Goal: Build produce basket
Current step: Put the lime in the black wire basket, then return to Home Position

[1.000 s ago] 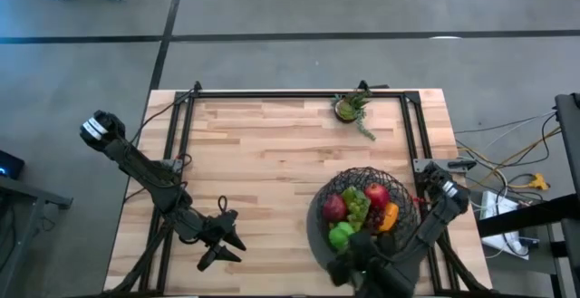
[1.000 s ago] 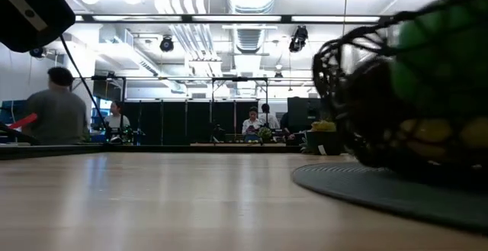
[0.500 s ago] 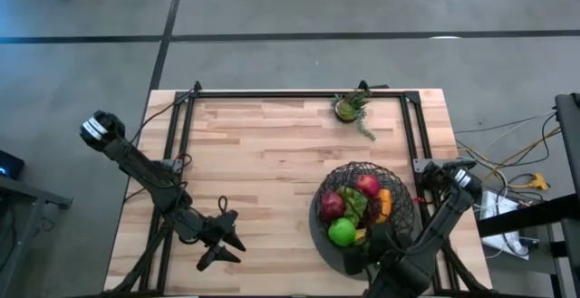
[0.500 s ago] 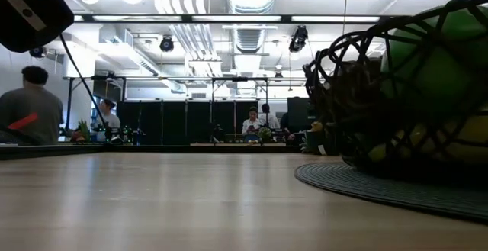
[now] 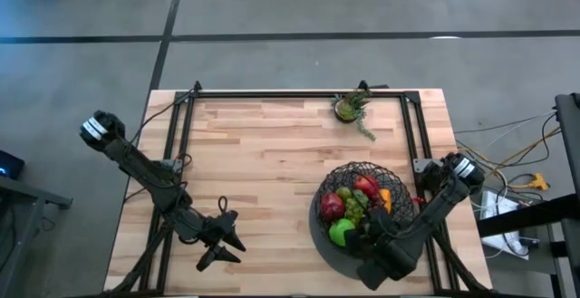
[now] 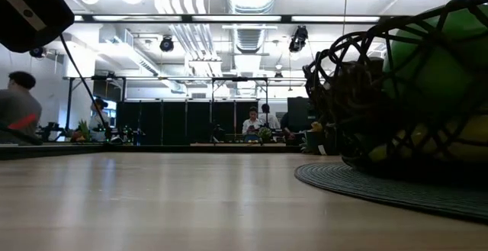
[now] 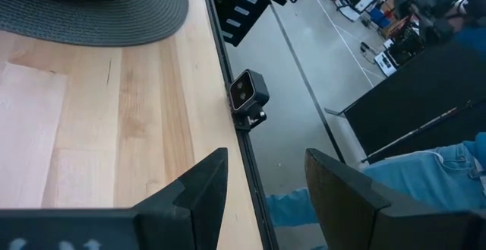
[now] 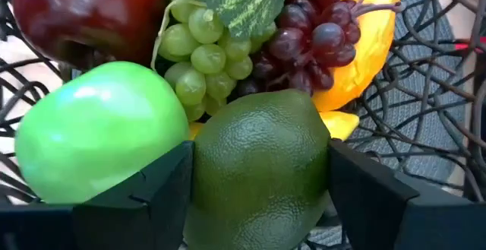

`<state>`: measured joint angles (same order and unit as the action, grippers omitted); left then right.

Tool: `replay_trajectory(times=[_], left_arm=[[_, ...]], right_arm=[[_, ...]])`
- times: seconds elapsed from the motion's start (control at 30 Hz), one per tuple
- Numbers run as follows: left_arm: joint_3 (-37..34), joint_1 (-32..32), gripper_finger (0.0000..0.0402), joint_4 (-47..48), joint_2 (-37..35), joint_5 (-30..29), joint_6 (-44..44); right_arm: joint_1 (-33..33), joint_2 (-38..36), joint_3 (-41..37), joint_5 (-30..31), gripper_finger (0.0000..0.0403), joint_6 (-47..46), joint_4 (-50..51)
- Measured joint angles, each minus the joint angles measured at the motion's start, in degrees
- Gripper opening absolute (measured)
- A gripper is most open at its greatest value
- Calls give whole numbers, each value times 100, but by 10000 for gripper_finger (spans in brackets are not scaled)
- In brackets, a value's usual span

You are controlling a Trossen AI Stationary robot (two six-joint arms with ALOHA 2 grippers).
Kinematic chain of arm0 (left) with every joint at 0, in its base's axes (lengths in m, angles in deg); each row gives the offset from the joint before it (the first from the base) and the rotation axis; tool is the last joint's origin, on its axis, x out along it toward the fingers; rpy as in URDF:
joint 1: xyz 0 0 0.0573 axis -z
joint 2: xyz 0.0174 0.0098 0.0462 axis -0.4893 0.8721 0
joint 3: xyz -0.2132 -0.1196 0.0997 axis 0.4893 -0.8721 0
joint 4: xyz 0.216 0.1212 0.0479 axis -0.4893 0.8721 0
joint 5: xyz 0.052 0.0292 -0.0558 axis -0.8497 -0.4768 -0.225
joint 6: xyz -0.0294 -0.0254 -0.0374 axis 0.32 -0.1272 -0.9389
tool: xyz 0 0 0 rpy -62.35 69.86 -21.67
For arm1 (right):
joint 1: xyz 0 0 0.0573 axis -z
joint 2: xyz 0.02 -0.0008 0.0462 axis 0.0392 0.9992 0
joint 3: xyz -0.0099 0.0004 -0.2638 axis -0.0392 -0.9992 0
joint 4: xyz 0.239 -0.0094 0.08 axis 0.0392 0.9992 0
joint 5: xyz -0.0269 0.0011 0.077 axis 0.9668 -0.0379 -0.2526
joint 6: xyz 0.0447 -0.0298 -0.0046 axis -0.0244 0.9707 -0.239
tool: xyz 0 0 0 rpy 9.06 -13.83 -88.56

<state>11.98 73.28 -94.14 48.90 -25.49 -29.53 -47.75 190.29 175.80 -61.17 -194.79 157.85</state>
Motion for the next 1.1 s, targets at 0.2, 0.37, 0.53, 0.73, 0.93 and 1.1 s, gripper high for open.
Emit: replay_trajectory(times=[0.2,0.37,0.53,0.73,0.93,1.1], left_arm=[[0,-2,160,0,0,-2,-5],[0,-2,160,0,0,-6,-15],[0,-2,160,-4,0,-72,-40],[6,-95,160,-60,0,-304,-39],[11,-581,160,-465,0,-402,-35],[45,-1150,160,-658,0,-402,-37]], right_arm=[[138,-1,-35,-83,295,284,-69],[136,-137,-35,-438,345,374,-108],[117,-529,-35,-462,356,806,-436],[167,-1114,-26,-107,353,1730,-1347],[431,-1362,-26,1446,338,2914,-1736],[877,-1515,-28,1979,330,5288,-2053]])
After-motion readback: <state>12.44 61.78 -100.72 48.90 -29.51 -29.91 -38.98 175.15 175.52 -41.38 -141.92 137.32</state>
